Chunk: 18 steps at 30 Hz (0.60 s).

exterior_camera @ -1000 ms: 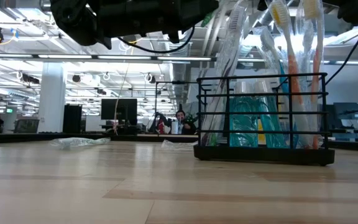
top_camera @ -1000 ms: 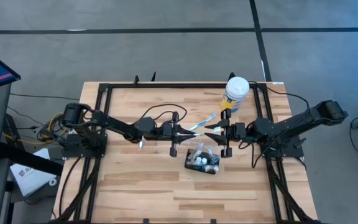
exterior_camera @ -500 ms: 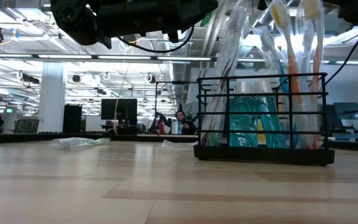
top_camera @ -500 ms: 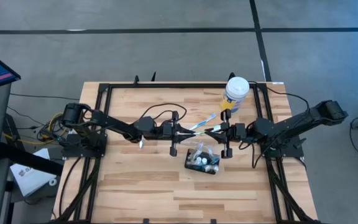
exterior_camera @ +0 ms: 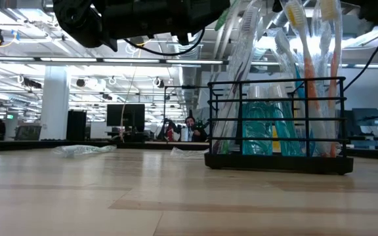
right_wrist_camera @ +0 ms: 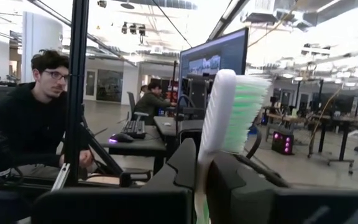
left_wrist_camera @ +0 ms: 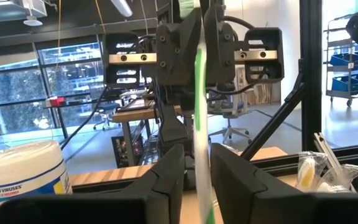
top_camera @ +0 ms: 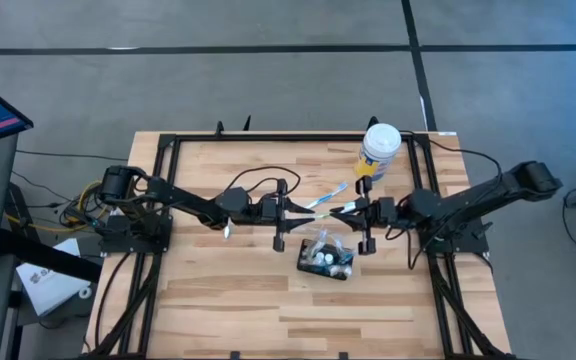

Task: Pick & Place toothbrushing station
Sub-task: Put the right green toothbrush into the mesh organizer

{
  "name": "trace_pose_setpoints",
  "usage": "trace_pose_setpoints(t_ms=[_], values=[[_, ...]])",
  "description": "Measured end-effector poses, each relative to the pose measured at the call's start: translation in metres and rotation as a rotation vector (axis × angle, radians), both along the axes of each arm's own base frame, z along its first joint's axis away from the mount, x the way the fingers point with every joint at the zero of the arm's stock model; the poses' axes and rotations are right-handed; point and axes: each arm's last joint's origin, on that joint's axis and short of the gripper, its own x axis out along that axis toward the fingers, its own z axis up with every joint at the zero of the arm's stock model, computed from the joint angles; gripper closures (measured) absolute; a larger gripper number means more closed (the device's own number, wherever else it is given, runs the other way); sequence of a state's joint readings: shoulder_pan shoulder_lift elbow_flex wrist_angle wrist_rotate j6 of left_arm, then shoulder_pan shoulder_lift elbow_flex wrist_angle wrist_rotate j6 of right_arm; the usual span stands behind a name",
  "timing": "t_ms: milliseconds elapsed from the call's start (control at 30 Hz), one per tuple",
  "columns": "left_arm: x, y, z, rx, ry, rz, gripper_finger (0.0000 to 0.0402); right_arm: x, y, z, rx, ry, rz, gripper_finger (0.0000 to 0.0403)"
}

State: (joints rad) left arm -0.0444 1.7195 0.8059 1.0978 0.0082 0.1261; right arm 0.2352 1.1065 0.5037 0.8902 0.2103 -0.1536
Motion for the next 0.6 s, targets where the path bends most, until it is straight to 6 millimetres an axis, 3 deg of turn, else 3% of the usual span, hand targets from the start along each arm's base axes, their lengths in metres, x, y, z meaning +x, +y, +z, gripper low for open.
trace_pose_setpoints(t_ms=[600], values=[[0.0, 0.0, -0.001, -0.003, 0.009, -0.002, 0.0325, -0.05, 0.007, 0.008, 0.109, 0.205, -0.078, 0.0398]])
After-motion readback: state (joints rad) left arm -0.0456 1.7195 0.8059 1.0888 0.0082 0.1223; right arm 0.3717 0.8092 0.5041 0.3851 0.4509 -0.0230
